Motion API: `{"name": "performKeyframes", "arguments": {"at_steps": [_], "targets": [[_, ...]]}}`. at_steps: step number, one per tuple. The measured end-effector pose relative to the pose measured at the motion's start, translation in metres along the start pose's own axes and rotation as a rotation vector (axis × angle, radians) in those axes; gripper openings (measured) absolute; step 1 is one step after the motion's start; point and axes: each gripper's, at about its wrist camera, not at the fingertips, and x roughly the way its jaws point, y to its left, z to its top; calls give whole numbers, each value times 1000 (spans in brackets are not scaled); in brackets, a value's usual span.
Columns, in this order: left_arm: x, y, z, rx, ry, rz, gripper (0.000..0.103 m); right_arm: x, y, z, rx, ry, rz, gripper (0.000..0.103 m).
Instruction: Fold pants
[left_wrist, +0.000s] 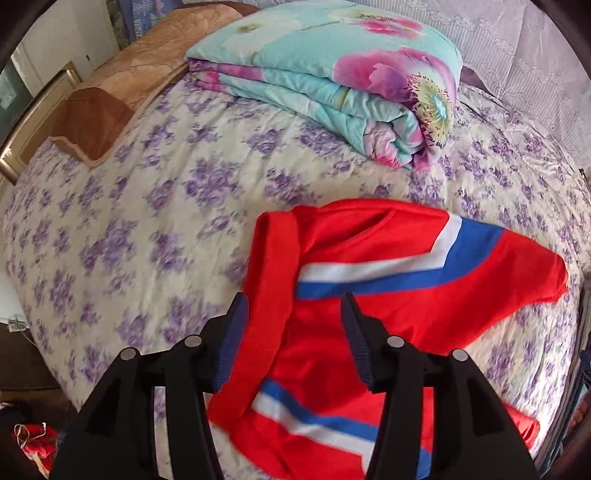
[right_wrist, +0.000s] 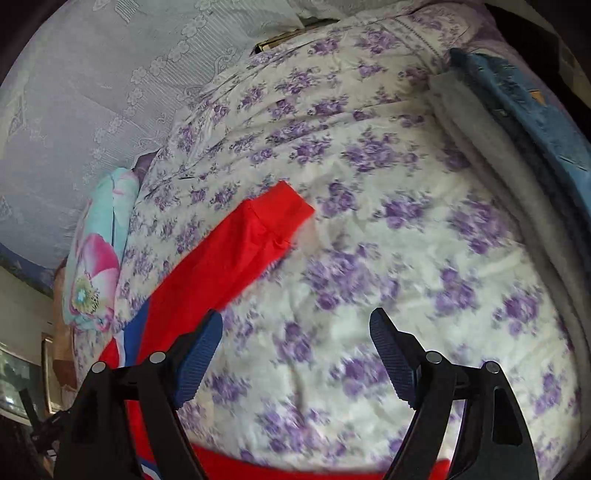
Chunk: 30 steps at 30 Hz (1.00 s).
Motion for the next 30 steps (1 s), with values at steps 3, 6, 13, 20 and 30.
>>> {"name": "performKeyframes", "arguments": {"at_steps": [3,6,13,20,30], "targets": [[40,-15,25,20,70,10,50,55,15,40,16,41,-25,82],[78,-22,40,36,146,60,36,99,14,60,60,103,-47,82],[112,-21,46,-6,210,83,32,126,9,58,113,99,56,14],[106,-47,31,90,173,89,24,62,-2,41,28,15,-49,14],[84,-71,37,253,155,55,28,65,6,20,-83,98,-158,44]]}}
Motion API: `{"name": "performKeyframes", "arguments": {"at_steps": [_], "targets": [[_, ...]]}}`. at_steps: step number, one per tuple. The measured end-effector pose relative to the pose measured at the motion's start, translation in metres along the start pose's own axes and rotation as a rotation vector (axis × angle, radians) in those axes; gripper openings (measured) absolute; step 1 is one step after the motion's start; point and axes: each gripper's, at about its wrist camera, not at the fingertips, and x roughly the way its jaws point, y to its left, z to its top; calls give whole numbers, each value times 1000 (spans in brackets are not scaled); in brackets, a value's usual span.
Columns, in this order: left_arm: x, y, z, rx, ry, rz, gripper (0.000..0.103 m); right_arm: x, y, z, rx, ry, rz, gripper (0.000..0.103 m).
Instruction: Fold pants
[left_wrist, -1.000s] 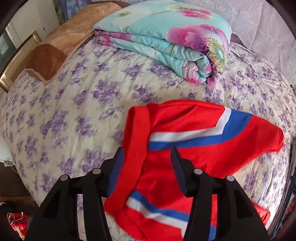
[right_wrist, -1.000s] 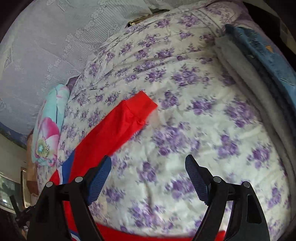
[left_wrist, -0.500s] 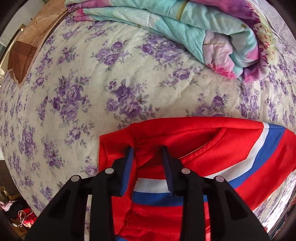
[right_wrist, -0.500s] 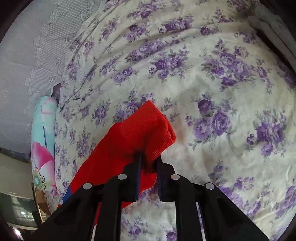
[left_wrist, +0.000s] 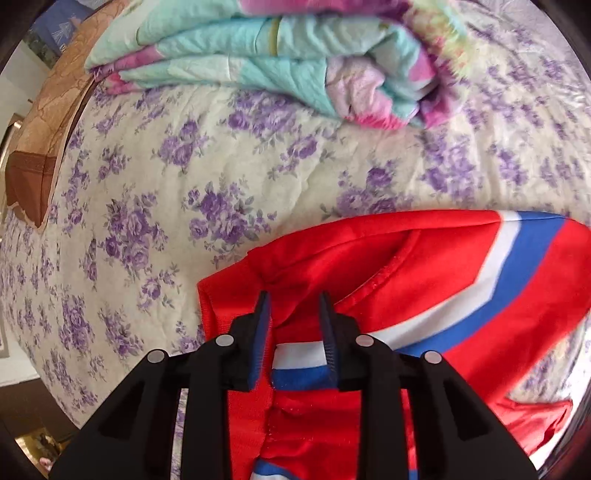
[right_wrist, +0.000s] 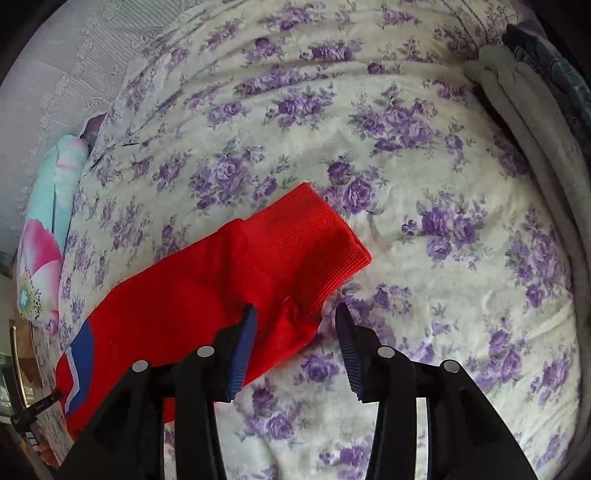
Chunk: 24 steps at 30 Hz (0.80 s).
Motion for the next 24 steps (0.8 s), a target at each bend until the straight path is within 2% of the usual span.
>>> {"name": "performKeyframes", "arguments": {"at_steps": [1,2,3,4,6,8,10,12,16,18,20,21,23,24], "targets": [[-13,4,1,34,-34,-9,39,-19,3,-5,-28,-32,-11,47],[-26,7,2,75,-67,-12,57,-37,6,-12,-55,-60,-17,54],[-36,10,4,125,-94,-24,66,-55,9,-20,-80,-88,-12,58],[-42,11,7,183,-100,-44,79,-72,12,-28,-102,-109,-1,60],[-48,17,20,290,-90,-57,80,-98,16,-47,-132,-110,28,60],[-49,29,25,372,-34,-144,80,-115,20,-66,-147,-101,66,60],[-37,38,31,420,8,-198,80,-129,26,-84,-159,-103,72,60],[-20,37,35,443,27,-200,78,-137,32,-102,-170,-100,68,60],[19,35,43,453,123,-299,53,-144,37,-126,-176,-77,56,60],[34,32,41,468,148,-323,53,-142,44,-131,-208,-64,34,60],[45,29,39,478,152,-311,49,-136,58,-131,-271,-50,34,60],[48,28,38,477,146,-304,42,-132,69,-130,-309,-41,48,60],[41,25,35,493,122,-338,5,-120,98,-123,-398,-10,109,60],[36,22,31,514,104,-335,4,-114,118,-118,-456,7,164,60]]}}
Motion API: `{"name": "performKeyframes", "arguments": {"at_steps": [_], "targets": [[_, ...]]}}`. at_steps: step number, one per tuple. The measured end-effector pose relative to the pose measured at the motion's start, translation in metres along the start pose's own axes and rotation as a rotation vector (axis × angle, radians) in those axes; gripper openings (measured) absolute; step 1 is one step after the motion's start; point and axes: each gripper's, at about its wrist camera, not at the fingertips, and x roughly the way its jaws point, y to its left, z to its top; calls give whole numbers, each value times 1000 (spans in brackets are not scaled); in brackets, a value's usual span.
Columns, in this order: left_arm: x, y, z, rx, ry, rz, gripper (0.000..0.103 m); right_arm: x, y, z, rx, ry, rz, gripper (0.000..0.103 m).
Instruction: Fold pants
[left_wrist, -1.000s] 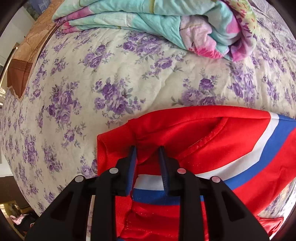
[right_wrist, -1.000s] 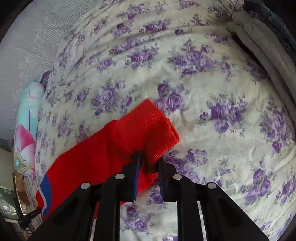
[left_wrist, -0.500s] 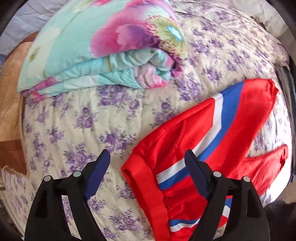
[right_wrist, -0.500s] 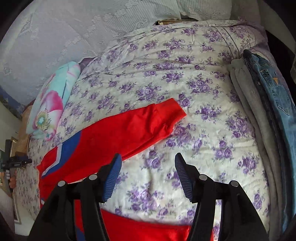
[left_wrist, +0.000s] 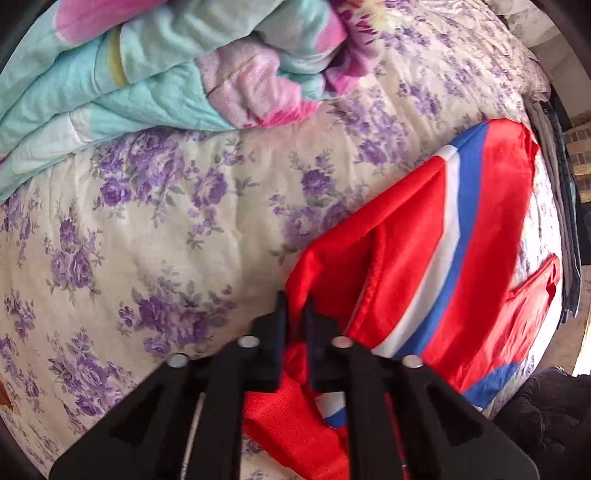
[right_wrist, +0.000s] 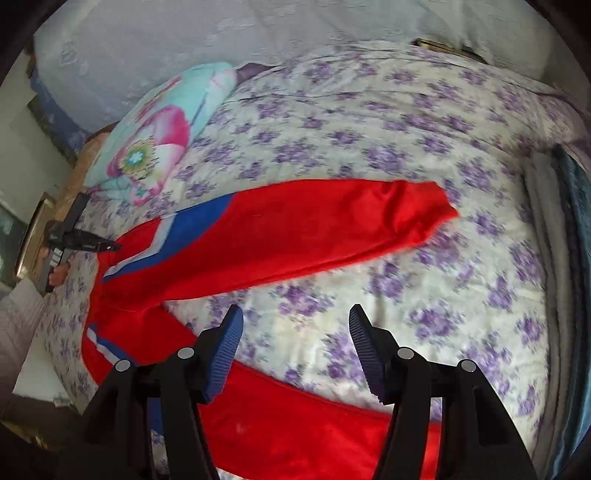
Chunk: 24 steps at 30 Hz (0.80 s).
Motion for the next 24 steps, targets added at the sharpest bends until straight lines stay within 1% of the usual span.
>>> {"name": "performKeyframes", "arguments": {"at_steps": [2,3,5,7,10,12,15,17,18,19,20,21,23,24], "targets": [[-4,-12,-4,48,-12,48,4,22,30,30,-137,25,102,60],[-7,-15,-6,59,-17,59,4,34,47,46,-213,37,129,60],[-13,-20,-10,66,-32,67,4,63,81,80,-364,73,168,67],[-22,-24,-13,67,-50,66,4,90,113,111,-467,100,209,71],[-33,-31,-16,74,-73,69,4,138,154,147,-588,172,248,71],[-38,-32,-19,78,-82,74,4,170,178,157,-678,247,265,71],[-42,-32,-22,76,-86,79,4,212,206,153,-823,367,235,71],[-43,-32,-23,74,-86,81,4,233,217,146,-913,394,186,71],[-43,-31,-23,73,-85,82,4,244,219,142,-946,415,167,66],[-43,-30,-23,71,-84,82,4,252,218,138,-961,439,168,17],[-43,-30,-23,71,-81,84,4,258,216,135,-957,493,198,4],[-42,-31,-22,72,-77,94,4,258,214,133,-944,508,211,4],[-41,-34,-23,78,-75,111,4,242,214,130,-959,477,233,4],[-43,-35,-24,79,-80,113,4,232,212,132,-945,454,237,4]]}}
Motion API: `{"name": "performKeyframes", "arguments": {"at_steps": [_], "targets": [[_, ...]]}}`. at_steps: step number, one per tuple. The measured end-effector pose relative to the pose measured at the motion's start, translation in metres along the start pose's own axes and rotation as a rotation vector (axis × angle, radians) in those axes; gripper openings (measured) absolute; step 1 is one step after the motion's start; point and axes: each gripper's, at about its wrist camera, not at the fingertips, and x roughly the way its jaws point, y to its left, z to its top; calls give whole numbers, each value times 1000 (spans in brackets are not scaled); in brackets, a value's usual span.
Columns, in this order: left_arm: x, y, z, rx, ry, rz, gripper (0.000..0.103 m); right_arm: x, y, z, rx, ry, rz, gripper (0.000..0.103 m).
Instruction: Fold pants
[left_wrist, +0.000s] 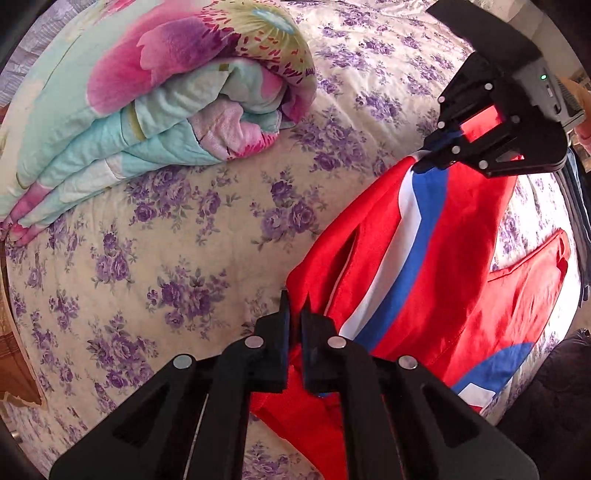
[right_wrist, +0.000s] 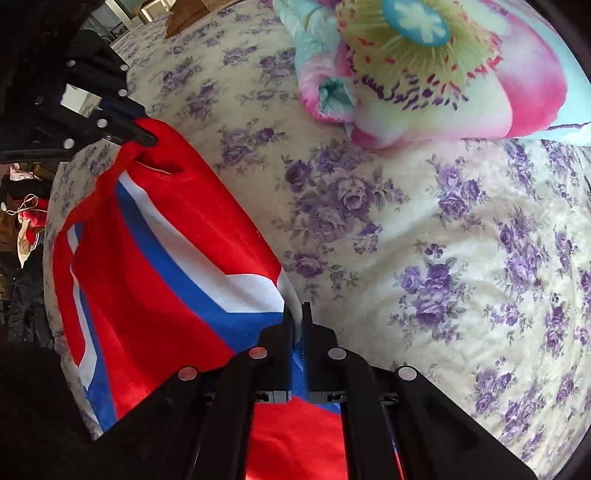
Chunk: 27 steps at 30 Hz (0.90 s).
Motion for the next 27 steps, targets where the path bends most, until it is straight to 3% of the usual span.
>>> {"name": "performKeyframes", "arguments": {"at_steps": [5,12,15,20,24,27], "targets": [[-31,-10,-17,-11,-76,-29,4,-61,30,-30,31,-120,6,4],[-79,-63,-88,28,-159,-60,4,-108,141,-102,9,-213,22,4],[-80,-85,-127,38,-141,-59,4,-96,188,-131,87,-236,53,4],[-44,-101,-182,6,-31,-83,4,-48,255,-167,209,-214,63,4],[-14,-105,-202,0,33,-65,4,-10,281,-173,262,-183,35,4],[-2,-99,-209,-29,46,-91,7,16,282,-174,303,-151,30,4]]}}
